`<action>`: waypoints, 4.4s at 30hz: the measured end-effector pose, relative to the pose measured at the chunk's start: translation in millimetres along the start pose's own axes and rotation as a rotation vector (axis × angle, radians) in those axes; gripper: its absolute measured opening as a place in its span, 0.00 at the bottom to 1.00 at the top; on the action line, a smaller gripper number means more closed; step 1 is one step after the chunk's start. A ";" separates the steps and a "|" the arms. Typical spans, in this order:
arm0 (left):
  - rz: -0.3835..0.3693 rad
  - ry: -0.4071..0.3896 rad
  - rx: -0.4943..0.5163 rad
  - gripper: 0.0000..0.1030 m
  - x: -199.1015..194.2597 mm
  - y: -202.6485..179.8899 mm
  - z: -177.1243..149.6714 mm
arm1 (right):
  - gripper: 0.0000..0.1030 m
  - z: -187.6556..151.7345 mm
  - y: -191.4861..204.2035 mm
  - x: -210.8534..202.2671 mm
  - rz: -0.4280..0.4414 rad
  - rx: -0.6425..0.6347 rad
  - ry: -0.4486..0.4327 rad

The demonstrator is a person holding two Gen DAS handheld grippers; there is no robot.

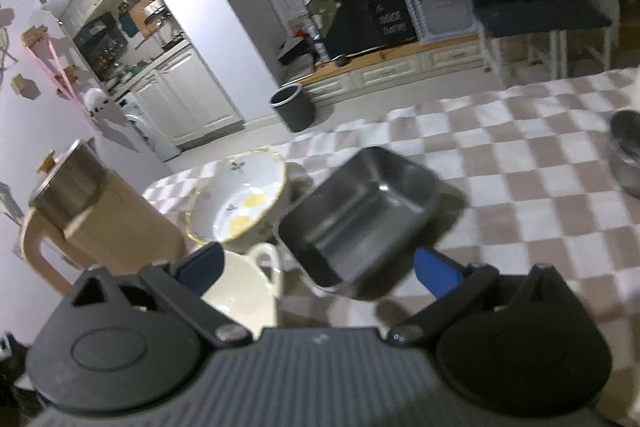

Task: Organize plates and bowls
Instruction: 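Move both tools to the cream two-handled bowl and close on its rim, then lift the cream bowl off the table with both tools, then carry the cream two-handled bowl with both tools toward the dark-rimmed plate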

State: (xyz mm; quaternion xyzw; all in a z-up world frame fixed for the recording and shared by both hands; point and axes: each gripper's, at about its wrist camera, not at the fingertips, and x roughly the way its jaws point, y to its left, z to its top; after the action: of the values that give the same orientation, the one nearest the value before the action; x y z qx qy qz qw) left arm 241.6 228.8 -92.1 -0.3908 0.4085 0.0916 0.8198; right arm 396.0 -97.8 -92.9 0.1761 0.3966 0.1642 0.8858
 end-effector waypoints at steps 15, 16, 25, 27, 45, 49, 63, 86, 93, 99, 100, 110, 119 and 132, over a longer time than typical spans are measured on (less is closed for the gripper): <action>-0.003 0.093 0.060 0.40 33.9 -11.1 -3.5 | 0.33 1.8 11.7 46.5 0.092 -0.079 0.102; 0.000 0.096 0.064 0.36 34.0 -11.5 -3.7 | 0.33 2.3 13.2 46.6 0.098 -0.082 0.104; 0.018 0.121 0.064 0.29 39.7 -2.1 -1.6 | 0.18 -1.5 24.5 54.3 0.101 -0.149 0.117; 0.015 0.124 0.059 0.30 40.1 -0.5 -0.7 | 0.17 -1.8 29.2 49.7 0.070 -0.183 0.118; 0.075 0.067 0.157 0.30 39.3 -3.6 3.6 | 0.13 -31.2 44.3 2.1 -0.087 -0.263 0.190; 0.091 0.083 0.212 0.26 44.3 -7.9 0.4 | 0.15 -39.9 37.1 -12.0 -0.055 -0.222 0.235; 0.094 0.102 0.279 0.25 55.5 -14.2 2.8 | 0.35 -50.6 43.6 6.1 -0.034 -0.306 0.293; 0.053 0.085 0.311 0.27 66.2 -13.1 9.1 | 0.27 -46.7 33.1 27.8 0.005 -0.157 0.313; 0.023 0.063 0.269 0.27 54.4 -8.7 19.1 | 0.27 -45.8 28.3 30.4 0.024 -0.122 0.324; 0.012 0.070 0.310 0.26 54.8 -10.9 21.5 | 0.25 -48.1 31.3 29.3 0.020 -0.147 0.315; 0.011 0.070 0.318 0.26 55.3 -11.4 21.2 | 0.25 -48.0 31.1 29.1 0.021 -0.148 0.315; 0.038 0.093 0.367 0.26 62.9 -15.0 15.2 | 0.26 -49.2 30.7 28.6 0.016 -0.144 0.301; 0.060 0.071 0.438 0.27 60.2 -22.7 8.9 | 0.26 -51.8 33.5 25.1 -0.001 -0.154 0.293; 0.001 0.009 0.472 0.27 26.3 -40.1 2.2 | 0.25 -41.2 42.0 -9.7 0.005 -0.253 0.209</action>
State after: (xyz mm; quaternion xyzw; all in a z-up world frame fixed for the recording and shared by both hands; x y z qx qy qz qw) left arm 278.8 198.7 -88.1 -0.1887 0.4223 -0.0077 0.8866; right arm 352.3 -57.4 -93.8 0.0458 0.4624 0.2324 0.8545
